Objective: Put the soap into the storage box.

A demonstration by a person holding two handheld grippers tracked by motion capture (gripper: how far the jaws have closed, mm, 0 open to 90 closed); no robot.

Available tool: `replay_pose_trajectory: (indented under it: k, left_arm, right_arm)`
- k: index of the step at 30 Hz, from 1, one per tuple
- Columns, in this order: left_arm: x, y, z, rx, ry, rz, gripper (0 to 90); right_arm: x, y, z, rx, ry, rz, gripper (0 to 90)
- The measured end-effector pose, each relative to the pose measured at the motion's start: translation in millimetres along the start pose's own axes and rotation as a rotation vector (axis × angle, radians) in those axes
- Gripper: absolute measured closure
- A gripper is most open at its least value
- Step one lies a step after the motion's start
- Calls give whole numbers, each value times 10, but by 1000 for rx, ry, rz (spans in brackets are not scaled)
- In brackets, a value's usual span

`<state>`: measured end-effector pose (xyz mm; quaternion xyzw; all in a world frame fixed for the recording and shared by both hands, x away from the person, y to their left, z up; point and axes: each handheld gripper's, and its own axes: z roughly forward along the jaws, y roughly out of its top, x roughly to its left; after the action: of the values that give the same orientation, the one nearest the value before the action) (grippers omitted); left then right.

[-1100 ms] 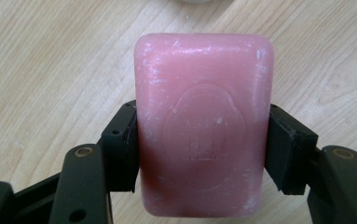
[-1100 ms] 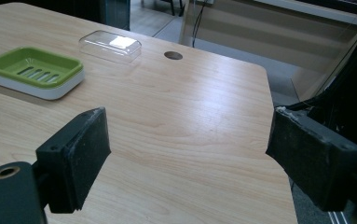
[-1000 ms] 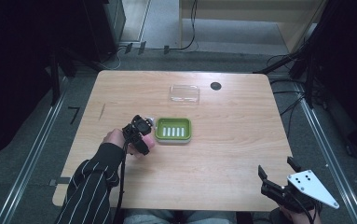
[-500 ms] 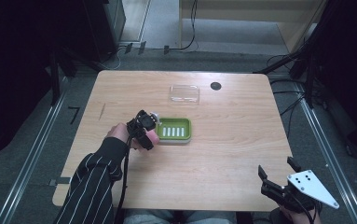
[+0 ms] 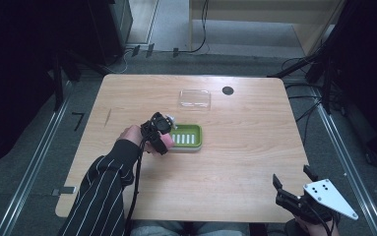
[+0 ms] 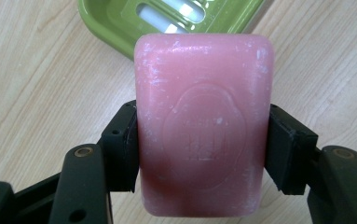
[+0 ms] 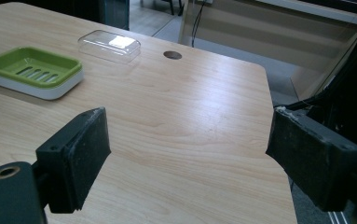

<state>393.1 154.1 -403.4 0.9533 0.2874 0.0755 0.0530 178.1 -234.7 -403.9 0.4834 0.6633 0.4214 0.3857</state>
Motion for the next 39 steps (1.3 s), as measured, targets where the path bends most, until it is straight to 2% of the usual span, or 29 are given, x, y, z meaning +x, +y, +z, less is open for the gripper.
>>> replay_pose_trajectory:
  k: [14,20,36,37,38,39]
  left_arm:
    - [19,130,-41,-33,6,51,388]
    - [27,194,-38,-34,17,80,388]
    - [25,364,4,-41,26,124,388]
    - [34,377,6,-34,29,138,388]
    - [26,385,20,-44,31,126,388]
    - [29,400,26,-38,30,131,387]
  right_arm:
    - [10,-1,5,9,1,-2,135]
    - [12,-1,6,9,0,-4,135]
    - [15,-1,8,10,0,-5,135]
    - [15,0,8,11,-1,-5,135]
    - [15,0,8,11,0,-6,135]
    - [15,0,7,11,0,-6,135]
